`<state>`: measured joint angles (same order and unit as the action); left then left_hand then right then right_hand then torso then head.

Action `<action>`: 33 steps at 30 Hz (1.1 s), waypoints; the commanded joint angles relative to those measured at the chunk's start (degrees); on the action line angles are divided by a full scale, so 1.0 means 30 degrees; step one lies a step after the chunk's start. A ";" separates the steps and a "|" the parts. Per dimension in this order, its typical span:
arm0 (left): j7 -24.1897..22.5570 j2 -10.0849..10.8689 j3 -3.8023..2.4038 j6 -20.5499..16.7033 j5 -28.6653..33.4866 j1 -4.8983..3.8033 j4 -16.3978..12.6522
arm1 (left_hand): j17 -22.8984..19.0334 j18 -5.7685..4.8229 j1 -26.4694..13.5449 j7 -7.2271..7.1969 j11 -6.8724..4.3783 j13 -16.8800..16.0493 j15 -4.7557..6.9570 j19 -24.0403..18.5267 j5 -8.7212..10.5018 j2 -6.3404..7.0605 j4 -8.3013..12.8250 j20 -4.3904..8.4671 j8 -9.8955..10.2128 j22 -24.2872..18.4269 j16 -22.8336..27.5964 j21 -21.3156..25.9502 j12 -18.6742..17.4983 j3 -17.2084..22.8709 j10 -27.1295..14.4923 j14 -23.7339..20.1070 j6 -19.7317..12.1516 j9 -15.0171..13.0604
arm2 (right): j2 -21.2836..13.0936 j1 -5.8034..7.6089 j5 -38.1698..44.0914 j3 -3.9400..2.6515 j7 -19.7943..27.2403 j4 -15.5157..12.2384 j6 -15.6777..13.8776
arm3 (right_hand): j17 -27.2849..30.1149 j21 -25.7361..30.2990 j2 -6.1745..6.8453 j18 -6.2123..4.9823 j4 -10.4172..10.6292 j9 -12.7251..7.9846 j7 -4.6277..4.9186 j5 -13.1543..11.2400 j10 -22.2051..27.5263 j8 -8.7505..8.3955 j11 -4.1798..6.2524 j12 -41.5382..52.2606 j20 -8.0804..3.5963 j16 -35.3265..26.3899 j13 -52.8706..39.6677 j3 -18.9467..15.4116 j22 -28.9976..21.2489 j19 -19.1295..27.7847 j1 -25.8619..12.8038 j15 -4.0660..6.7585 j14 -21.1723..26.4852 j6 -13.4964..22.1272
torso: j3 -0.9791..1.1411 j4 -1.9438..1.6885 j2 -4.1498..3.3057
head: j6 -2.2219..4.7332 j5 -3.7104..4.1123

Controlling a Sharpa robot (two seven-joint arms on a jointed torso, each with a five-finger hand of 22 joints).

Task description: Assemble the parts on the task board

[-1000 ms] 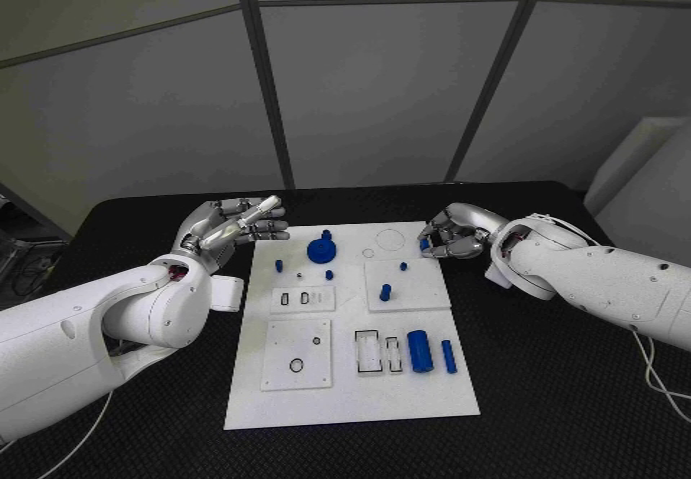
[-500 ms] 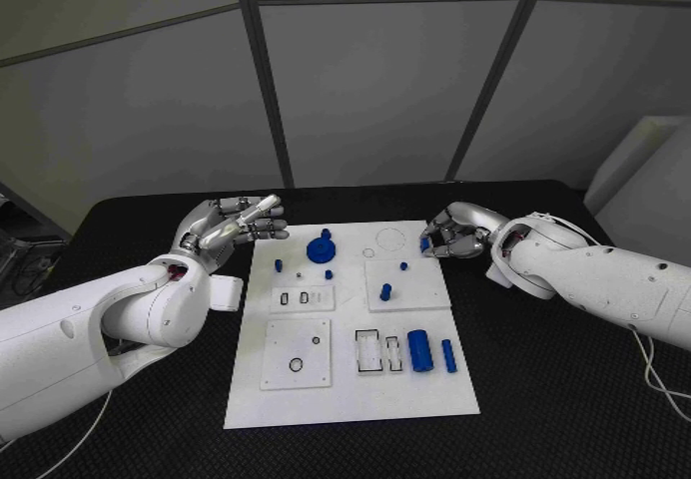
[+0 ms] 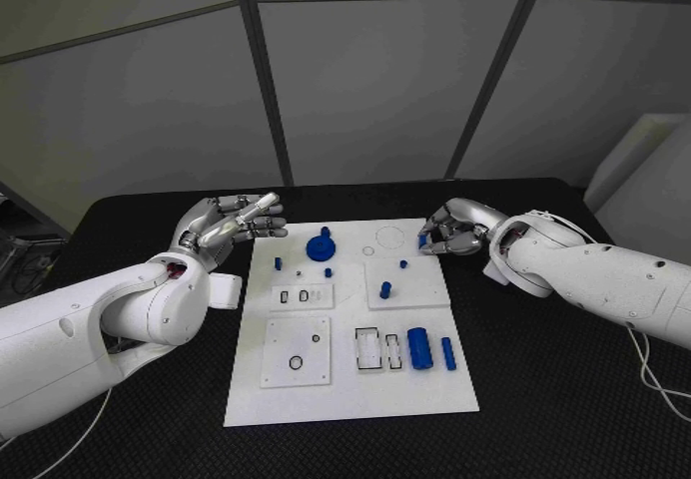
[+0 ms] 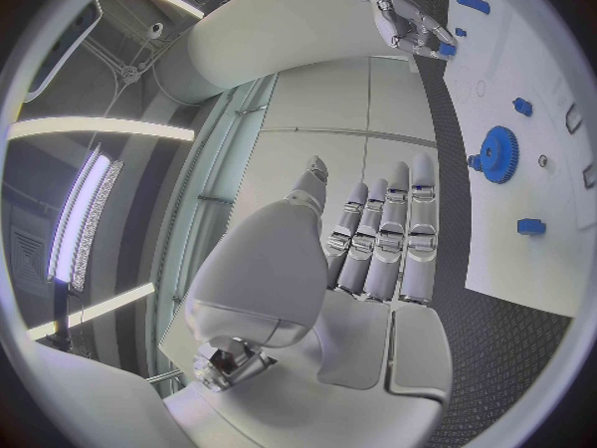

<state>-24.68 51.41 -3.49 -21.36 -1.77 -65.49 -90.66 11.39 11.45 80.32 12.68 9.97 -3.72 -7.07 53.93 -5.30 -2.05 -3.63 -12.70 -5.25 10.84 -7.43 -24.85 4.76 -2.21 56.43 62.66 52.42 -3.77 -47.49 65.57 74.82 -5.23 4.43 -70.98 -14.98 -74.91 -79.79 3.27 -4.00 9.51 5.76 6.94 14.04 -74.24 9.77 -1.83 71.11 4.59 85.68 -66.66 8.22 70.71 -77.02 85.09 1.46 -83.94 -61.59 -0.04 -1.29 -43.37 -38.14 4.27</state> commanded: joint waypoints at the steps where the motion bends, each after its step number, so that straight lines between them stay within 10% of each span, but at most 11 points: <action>1: -0.0104 0.0004 -0.0018 0.0191 -0.0136 -0.0022 -0.0015 | 0.0028 -0.0379 -0.0054 0.0061 0.0060 -0.0012 -0.0010 -0.0109 0.0008 -0.0145 0.0127 -0.0022 0.0108 -0.0001 0.0071 -0.0043 -0.0099 -0.0023 -0.0033 -0.0030 0.0003 0.0000 | 0.0043 0.0024 -0.0745 -0.0009 0.0055 -0.0110 -0.0750 | -0.2438 -0.0109 -0.0422 -0.0046 -0.0015 0.0169 -0.0197 0.0073 -0.0201 0.0172 0.0029 0.0105 0.0006 0.0094 -0.0098 0.0179 0.0097 -0.0158 0.0159 0.0190 -0.1484 -0.0307 | -0.0003 0.0005 0.0006 | -0.0017 -0.0026; 8: -0.0055 0.0056 -0.0018 0.0188 -0.0136 -0.0022 -0.0030 | 0.0032 -0.0378 -0.0042 0.0060 0.0059 -0.0012 -0.0010 -0.0115 0.0007 -0.0149 0.0143 -0.0023 0.0112 -0.0001 0.0078 -0.0044 -0.0103 -0.0019 -0.0034 -0.0032 0.0003 0.0000 | -0.0103 0.0028 -0.1287 -0.0015 -0.0178 -0.0751 -0.1314 | -0.2458 -0.0138 -0.0526 -0.0032 -0.0106 0.0195 -0.0230 0.0449 -0.0263 0.0224 0.0075 0.0096 -0.0080 0.0100 -0.0137 0.0366 0.0151 -0.0194 0.0172 0.0251 -0.1492 -0.0268 | -0.0016 0.0024 0.0029 | -0.0032 -0.0062; 18: -0.0024 0.0150 -0.0018 0.0172 -0.0136 -0.0027 -0.0055 | 0.0036 -0.0377 -0.0023 0.0059 0.0058 -0.0011 -0.0010 -0.0122 0.0007 -0.0151 0.0166 -0.0024 0.0119 -0.0002 0.0086 -0.0044 -0.0107 -0.0013 -0.0035 -0.0034 0.0002 0.0001 | -0.0355 0.0070 -0.0813 -0.0106 -0.1353 -0.3976 -0.1866 | -0.2539 -0.0206 -0.0476 -0.0003 -0.0183 0.0196 -0.0216 0.0498 -0.0255 0.0218 0.0070 0.0058 -0.0102 0.0140 -0.0118 0.0419 0.0281 -0.0279 0.0179 0.0260 -0.1509 -0.0205 | -0.0039 -0.0033 0.0054 | -0.0049 -0.0283; 33: 0.0027 -0.0141 -0.0018 0.0249 -0.0135 -0.0029 0.0243 | 0.0041 -0.0376 -0.0015 0.0055 0.0057 -0.0012 -0.0010 -0.0127 0.0008 -0.0150 0.0181 -0.0025 0.0122 -0.0002 0.0092 -0.0046 -0.0108 -0.0013 -0.0031 -0.0035 0.0005 0.0001 | 0.3183 0.0057 0.2521 -0.0100 -0.3268 -0.4962 -0.1254 | -0.2557 -0.0216 -0.0396 0.0005 -0.0192 0.0189 -0.0175 0.0322 -0.0129 0.0197 0.0040 -0.0119 -0.0107 0.0147 0.0049 0.0430 0.0306 -0.0290 0.0058 0.0242 -0.1513 -0.0113 | -0.0052 -0.0039 0.0038 | -0.0233 -0.1053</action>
<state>-24.46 51.09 -3.49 -21.35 -1.81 -65.49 -89.93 11.44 11.45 80.32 12.68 9.97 -3.72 -7.07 53.93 -5.30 -2.05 -3.31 -12.71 -5.12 10.84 -7.44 -24.85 4.76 -2.21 56.43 62.66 52.42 -3.77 -38.01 65.70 78.35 -5.51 -2.88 -86.05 -19.09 -74.91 -80.07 2.28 -3.99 9.01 5.70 6.67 15.15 -74.63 9.82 -1.44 70.92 4.19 85.89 -66.56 9.28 71.55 -77.42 85.56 1.86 -83.93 -61.32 -0.26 -1.46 -43.18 -38.78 1.51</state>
